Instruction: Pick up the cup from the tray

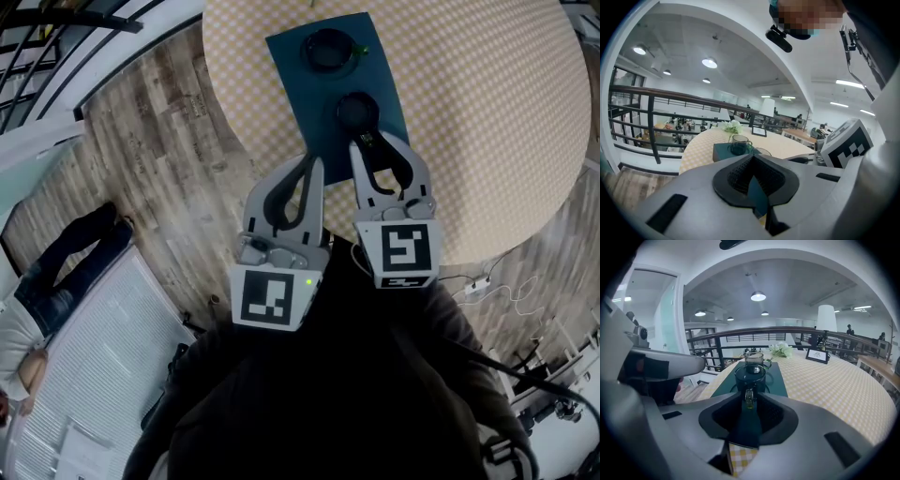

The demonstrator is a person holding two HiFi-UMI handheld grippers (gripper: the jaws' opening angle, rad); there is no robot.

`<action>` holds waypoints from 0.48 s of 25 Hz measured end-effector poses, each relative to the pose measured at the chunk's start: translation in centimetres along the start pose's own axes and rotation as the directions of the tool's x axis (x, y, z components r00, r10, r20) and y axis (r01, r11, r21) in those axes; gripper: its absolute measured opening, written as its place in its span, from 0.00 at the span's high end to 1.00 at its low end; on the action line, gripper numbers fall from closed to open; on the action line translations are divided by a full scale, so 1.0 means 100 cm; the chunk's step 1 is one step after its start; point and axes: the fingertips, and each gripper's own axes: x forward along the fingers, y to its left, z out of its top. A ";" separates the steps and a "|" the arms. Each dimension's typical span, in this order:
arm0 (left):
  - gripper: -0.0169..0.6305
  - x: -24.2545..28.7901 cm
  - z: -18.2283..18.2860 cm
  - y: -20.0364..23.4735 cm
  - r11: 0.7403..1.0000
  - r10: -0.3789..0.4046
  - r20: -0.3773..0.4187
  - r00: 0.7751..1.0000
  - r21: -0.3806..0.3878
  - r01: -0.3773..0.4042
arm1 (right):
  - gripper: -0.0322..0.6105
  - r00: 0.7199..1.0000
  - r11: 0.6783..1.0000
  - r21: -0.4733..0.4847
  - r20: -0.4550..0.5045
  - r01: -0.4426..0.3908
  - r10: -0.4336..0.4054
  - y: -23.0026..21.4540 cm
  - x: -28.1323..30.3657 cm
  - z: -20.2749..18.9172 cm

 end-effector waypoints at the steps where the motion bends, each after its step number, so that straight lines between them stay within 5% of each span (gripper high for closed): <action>1: 0.97 0.001 -0.001 0.001 1.000 0.000 -0.003 1.000 -0.001 0.000 | 0.81 1.000 1.000 -0.002 -0.004 0.002 -0.002 0.000 0.002 -0.001; 12: 0.97 -0.001 -0.004 0.000 1.000 0.005 -0.009 1.000 -0.005 -0.005 | 0.89 1.000 0.999 0.021 0.016 0.024 -0.024 -0.005 0.002 -0.001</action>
